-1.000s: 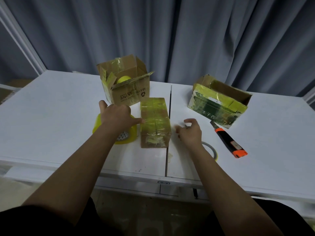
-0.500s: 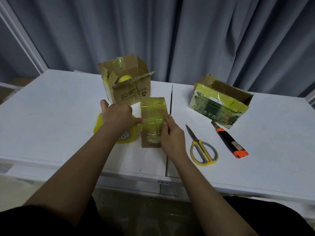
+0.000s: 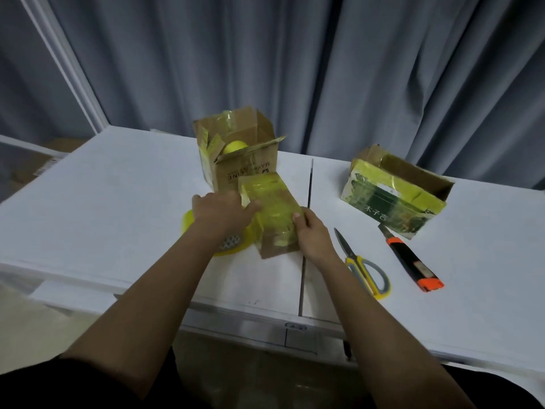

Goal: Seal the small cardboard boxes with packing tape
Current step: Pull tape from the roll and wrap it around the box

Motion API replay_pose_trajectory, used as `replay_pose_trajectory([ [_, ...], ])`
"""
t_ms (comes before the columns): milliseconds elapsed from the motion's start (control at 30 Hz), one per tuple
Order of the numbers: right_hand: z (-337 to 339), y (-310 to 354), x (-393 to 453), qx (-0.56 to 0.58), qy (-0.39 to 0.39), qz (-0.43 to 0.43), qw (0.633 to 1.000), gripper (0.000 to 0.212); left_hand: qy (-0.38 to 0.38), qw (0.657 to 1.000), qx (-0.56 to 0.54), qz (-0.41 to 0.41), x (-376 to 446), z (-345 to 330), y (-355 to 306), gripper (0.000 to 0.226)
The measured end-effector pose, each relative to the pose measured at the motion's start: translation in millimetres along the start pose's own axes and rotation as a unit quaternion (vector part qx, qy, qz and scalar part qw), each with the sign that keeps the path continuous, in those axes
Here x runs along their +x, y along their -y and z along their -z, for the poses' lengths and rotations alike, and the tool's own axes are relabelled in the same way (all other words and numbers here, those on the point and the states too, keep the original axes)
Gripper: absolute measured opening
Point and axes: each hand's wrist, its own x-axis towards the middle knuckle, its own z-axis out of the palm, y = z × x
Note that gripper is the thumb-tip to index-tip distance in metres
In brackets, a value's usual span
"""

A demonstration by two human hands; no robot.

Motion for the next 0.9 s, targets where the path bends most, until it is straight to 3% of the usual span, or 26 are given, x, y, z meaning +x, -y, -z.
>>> replay_pose_trajectory([
  [133,5.5,18.9,36.7,-0.118,0.01,-0.002,0.993,0.033,0.082,0.981,-0.177,-0.002,-4.7,10.9,16.0,0.046],
  [267,-2.9,34.1,33.3,-0.223,-0.123,0.05,0.966,0.036,0.13,0.928,-0.349,-0.027,-15.1,13.6,26.8,0.047],
  [333,-12.3,38.0,10.0,-0.101,-0.177,0.101,0.974,0.023,0.121,0.925,-0.36,-0.021,-18.8,12.5,27.9,0.052],
  [400,-22.9,36.9,-17.6,0.014,-0.148,0.069,0.987,0.033,0.099,0.932,-0.348,-0.02,-21.0,12.2,29.3,0.048],
  [467,-34.3,38.5,-44.2,0.071,-0.022,-0.013,0.997,0.043,0.091,0.932,-0.35,-0.022,-23.0,14.1,30.2,0.036],
  [567,-51.0,44.5,-68.1,0.193,0.124,-0.08,0.97,0.033,0.087,0.922,-0.377,-0.025,-27.2,18.0,32.0,0.032],
  [700,-47.5,54.1,-72.6,0.303,0.077,-0.116,0.943,0.026,0.127,0.85,-0.512,0.021,-39.9,17.1,30.7,0.038],
  [800,-24.4,50.7,-72.0,0.161,0.001,-0.105,0.981,0.039,0.182,0.793,-0.582,0.01,-52.5,9.3,24.5,0.03],
  [833,-13.6,47.1,-72.3,0.125,-0.024,-0.101,0.987,0.045,0.17,0.801,-0.574,0.0,-53.9,4.9,22.0,0.031],
  [900,8.7,39.9,-72.4,0.099,-0.052,-0.104,0.988,0.047,0.052,0.898,-0.435,-0.048,-48.6,-4.8,18.8,0.024],
])
